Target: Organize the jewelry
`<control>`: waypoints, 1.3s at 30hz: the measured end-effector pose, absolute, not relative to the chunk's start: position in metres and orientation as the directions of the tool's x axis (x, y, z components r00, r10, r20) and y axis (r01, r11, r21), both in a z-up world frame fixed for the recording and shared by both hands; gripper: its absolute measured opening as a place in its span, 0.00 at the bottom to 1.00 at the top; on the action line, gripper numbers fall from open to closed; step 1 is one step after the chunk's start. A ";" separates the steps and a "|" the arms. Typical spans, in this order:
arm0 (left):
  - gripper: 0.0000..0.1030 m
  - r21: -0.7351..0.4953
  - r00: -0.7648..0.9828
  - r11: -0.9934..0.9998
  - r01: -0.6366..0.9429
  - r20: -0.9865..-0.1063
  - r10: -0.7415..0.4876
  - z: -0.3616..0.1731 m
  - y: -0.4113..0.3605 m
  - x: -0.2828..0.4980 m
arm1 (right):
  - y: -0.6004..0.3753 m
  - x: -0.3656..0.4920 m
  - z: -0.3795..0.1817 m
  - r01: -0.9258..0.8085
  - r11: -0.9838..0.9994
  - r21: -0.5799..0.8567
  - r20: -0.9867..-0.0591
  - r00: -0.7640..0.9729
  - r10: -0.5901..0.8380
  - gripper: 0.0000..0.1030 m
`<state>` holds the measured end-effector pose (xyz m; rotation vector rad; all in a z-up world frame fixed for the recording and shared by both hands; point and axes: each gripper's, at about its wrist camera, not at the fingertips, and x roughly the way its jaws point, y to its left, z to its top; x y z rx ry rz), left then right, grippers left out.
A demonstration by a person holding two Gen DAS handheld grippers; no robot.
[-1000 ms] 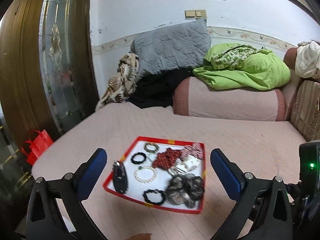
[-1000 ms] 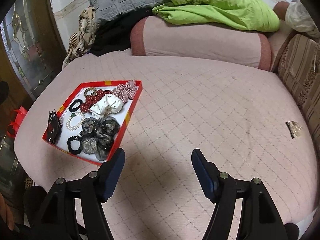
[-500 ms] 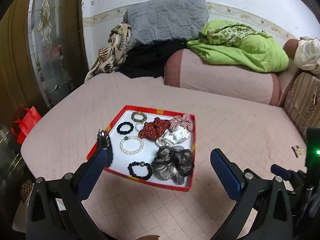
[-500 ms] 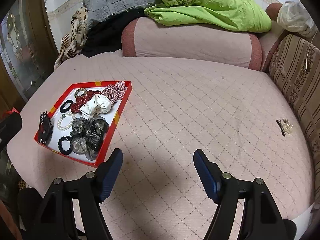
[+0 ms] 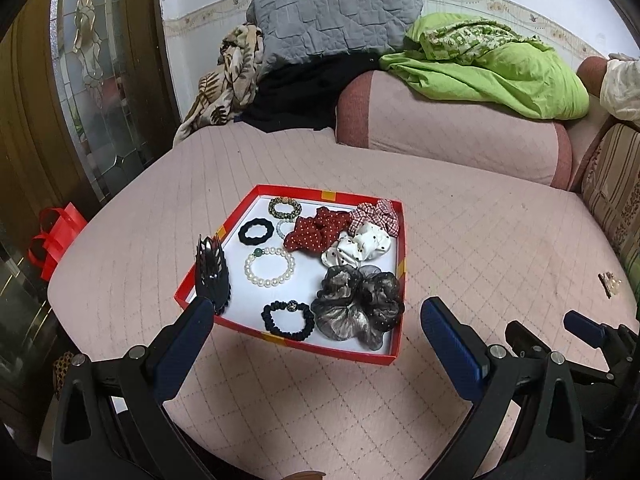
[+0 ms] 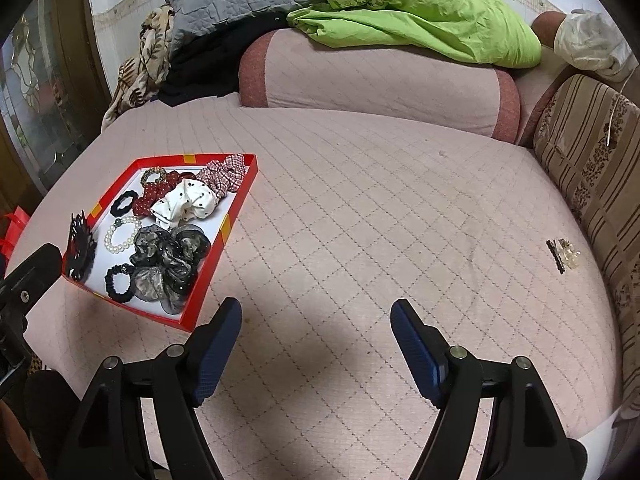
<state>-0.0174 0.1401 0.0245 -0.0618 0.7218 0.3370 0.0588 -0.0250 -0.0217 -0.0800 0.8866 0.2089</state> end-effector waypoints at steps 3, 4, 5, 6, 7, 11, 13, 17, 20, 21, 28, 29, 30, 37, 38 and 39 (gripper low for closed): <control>1.00 0.059 0.696 0.944 -0.325 -0.661 0.281 0.023 0.141 -0.017 | -0.023 0.057 -0.022 -0.214 0.977 0.004 -0.774 0.618 0.139 0.79; 1.00 0.058 0.695 0.944 -0.325 -0.662 0.280 0.023 0.141 -0.017 | -0.023 0.057 -0.022 -0.214 0.977 -0.001 -0.772 0.621 0.135 0.79; 1.00 0.058 0.693 0.944 -0.326 -0.664 0.280 0.022 0.141 -0.017 | -0.022 0.056 -0.022 -0.215 0.977 -0.005 -0.771 0.623 0.133 0.79; 1.00 0.055 0.692 0.944 -0.326 -0.667 0.278 0.022 0.142 -0.016 | -0.021 0.056 -0.022 -0.215 0.977 -0.008 -0.770 0.624 0.131 0.79; 1.00 0.052 0.690 0.944 -0.326 -0.669 0.275 0.021 0.142 -0.016 | -0.021 0.056 -0.022 -0.215 0.977 -0.011 -0.770 0.625 0.129 0.79; 1.00 0.038 0.683 0.944 -0.328 -0.680 0.265 0.019 0.145 -0.015 | -0.019 0.055 -0.022 -0.214 0.977 -0.023 -0.769 0.628 0.120 0.79; 1.00 0.039 0.680 0.943 -0.330 -0.683 0.266 0.017 0.146 -0.014 | -0.018 0.056 -0.022 -0.213 0.977 -0.026 -0.771 0.626 0.116 0.79; 1.00 0.035 0.676 0.943 -0.330 -0.689 0.262 0.015 0.147 -0.013 | -0.017 0.057 -0.025 -0.210 0.977 -0.036 -0.776 0.622 0.105 0.80; 1.00 0.029 0.672 0.943 -0.331 -0.694 0.257 0.014 0.148 -0.012 | -0.016 0.057 -0.025 -0.209 0.977 -0.041 -0.777 0.622 0.100 0.80; 1.00 0.028 0.671 0.943 -0.332 -0.696 0.256 0.013 0.149 -0.012 | -0.016 0.058 -0.026 -0.209 0.977 -0.042 -0.777 0.621 0.100 0.80; 1.00 0.030 0.655 0.943 -0.330 -0.712 0.252 0.008 0.151 -0.008 | -0.014 0.057 -0.027 -0.212 0.976 -0.049 -0.778 0.620 0.096 0.80; 1.00 0.032 0.649 0.943 -0.331 -0.718 0.252 0.006 0.151 -0.007 | -0.014 0.057 -0.027 -0.213 0.976 -0.051 -0.781 0.617 0.094 0.80; 1.00 0.031 0.645 0.943 -0.331 -0.722 0.250 0.005 0.151 -0.007 | -0.014 0.057 -0.028 -0.213 0.976 -0.051 -0.784 0.614 0.093 0.80; 1.00 0.025 0.624 0.945 -0.327 -0.745 0.235 -0.004 0.150 -0.003 | -0.016 0.058 -0.034 -0.210 0.976 -0.055 -0.796 0.600 0.084 0.80; 1.00 0.023 0.623 0.945 -0.327 -0.746 0.234 -0.005 0.150 -0.002 | -0.016 0.058 -0.035 -0.210 0.976 -0.059 -0.797 0.599 0.081 0.80; 1.00 0.021 0.623 0.945 -0.325 -0.747 0.231 -0.006 0.150 -0.002 | -0.015 0.059 -0.036 -0.209 0.976 -0.061 -0.797 0.599 0.078 0.80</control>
